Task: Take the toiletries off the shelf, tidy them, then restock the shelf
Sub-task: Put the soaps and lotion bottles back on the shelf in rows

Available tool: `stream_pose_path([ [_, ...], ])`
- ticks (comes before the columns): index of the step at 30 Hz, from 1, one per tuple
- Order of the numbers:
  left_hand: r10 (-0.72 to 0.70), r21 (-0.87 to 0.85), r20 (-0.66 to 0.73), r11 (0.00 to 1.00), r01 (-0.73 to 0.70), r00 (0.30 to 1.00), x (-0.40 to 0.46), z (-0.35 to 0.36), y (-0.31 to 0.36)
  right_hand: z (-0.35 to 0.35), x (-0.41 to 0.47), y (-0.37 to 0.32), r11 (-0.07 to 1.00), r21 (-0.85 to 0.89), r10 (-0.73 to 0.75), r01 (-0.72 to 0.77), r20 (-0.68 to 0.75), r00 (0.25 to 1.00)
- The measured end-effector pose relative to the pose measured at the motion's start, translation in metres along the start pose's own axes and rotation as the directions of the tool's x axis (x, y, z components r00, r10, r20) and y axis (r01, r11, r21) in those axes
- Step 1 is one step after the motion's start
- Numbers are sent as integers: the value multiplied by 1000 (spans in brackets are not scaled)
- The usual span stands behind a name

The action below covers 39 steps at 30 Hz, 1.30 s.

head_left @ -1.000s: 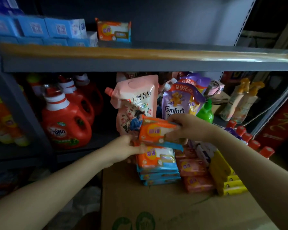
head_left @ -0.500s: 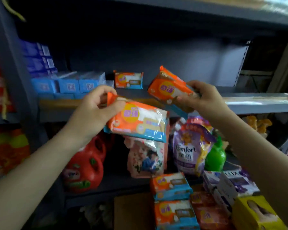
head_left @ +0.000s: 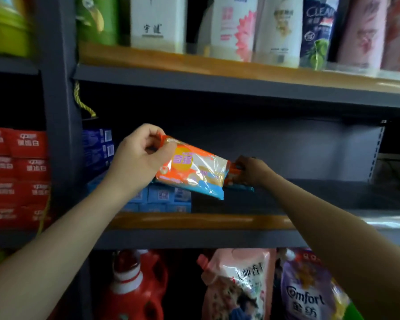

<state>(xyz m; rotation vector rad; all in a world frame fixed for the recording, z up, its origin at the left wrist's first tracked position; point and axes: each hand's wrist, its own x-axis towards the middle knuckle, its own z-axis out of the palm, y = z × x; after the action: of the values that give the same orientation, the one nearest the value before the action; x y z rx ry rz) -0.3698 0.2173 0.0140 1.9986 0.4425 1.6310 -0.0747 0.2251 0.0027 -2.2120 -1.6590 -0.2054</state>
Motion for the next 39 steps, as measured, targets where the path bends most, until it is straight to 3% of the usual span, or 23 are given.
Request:
stream_pose_path([
  [7,-30,102,40,994,25,999,-2,3,-24,24,35,-14,1000,16,17,-17,-8,1000],
  [11,-33,83,50,996,29,998,-9,7,-31,9,15,-22,998,56,24,-15,-164,986],
  [13,-23,78,64,997,18,998,-11,9,-30,-11,-7,-30,950,258,-111,174,-239,965],
  [15,-12,84,66,996,6,998,-14,14,-30,-30,-40,-39,722,638,-285,268,-78,955],
  [16,-12,82,64,997,7,998,-15,18,-29,-36,-56,-43,637,726,-383,258,8,924],
  [17,-16,71,63,997,11,998,-17,22,-28,-39,-69,-46,623,740,-454,255,76,888],
  [20,-14,55,115,998,8,993,-21,32,-20,-39,-81,-43,714,628,-483,308,124,867],
  [22,68,278,183,953,-118,981,-22,32,-17,-41,-78,-35,771,522,-444,364,32,895],
  [24,179,596,258,744,-303,949,-20,25,-19,-39,-69,-22,840,394,-392,374,-37,919],
  [27,65,793,342,515,-325,937,-17,9,-20,-24,-50,-1,944,209,-251,256,-51,967],
  [31,-64,862,368,399,-314,928,-25,-2,-33,-4,-25,11,993,48,-106,106,4,994],
  [39,-51,897,353,300,-323,934,-32,1,-44,13,2,-19,965,-240,-128,107,-76,989],
])
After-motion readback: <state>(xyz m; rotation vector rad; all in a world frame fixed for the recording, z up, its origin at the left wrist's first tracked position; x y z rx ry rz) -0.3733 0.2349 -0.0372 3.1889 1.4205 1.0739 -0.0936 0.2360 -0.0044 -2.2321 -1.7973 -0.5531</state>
